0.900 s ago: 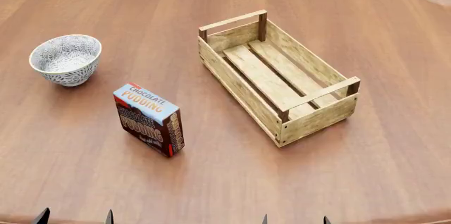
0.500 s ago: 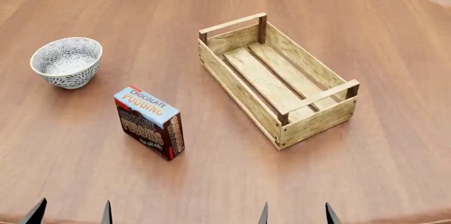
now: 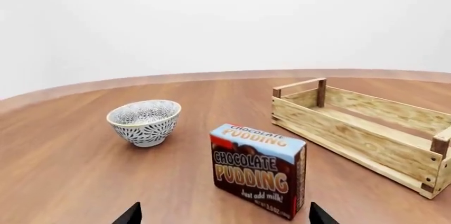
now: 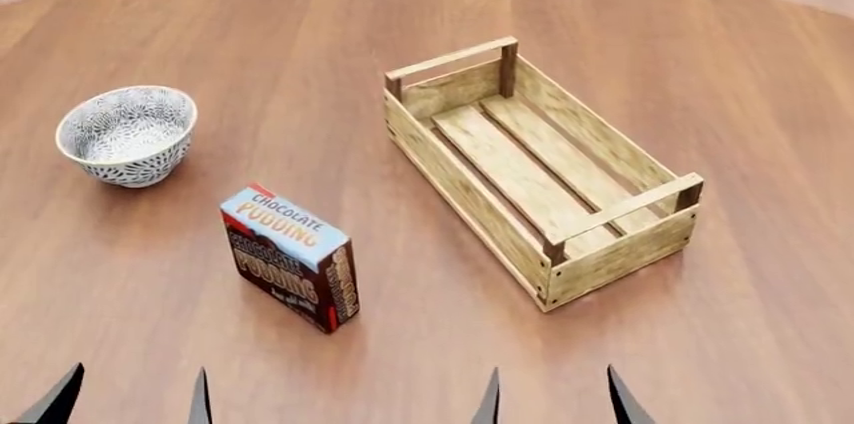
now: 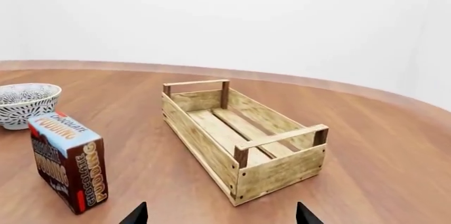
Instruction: Pick up the chocolate pudding and put it in the tray.
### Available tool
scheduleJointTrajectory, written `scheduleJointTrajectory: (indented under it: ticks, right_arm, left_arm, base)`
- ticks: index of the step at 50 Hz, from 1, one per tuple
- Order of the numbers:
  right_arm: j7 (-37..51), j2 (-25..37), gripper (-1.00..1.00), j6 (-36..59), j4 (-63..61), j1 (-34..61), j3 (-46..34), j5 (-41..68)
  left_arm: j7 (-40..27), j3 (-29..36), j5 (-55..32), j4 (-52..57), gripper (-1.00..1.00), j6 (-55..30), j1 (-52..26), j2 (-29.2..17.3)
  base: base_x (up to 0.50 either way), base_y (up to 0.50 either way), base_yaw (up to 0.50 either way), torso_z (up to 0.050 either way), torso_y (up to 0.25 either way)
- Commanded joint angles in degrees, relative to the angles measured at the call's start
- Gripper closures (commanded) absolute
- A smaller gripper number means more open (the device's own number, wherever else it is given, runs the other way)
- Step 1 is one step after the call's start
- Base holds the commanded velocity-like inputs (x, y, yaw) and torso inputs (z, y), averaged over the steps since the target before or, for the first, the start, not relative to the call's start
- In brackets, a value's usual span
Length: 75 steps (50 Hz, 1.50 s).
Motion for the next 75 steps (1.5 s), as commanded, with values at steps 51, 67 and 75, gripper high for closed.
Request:
scheduleJointTrajectory:
  ticks: [51,67,75]
  right_arm:
    - [3.45,2.72,-1.00,-0.68,1.96,1.32,-3.33,3.93]
    - [4.31,2.90,-1.00,-0.66,2.18,1.73,-4.24,4.44]
    - [4.80,3.19,-1.00,0.22,1.26,2.00,-4.95,4.28]
  left_arm:
    - [-3.65,3.88,-3.31,0.96,-1.00,0.11,1.04,-3.14]
    - [-4.18,4.75,-3.80,0.74,-1.00,0.72,1.32,-3.71]
    - [-4.54,5.10,-4.01,0.94,-1.00,0.55,1.25,-4.00]
  base:
    - [0.25,0.01,0.00,0.000,0.000]
    - [0.27,0.00,0.00,0.000,0.000]
    - [0.25,0.00,0.00,0.000,0.000]
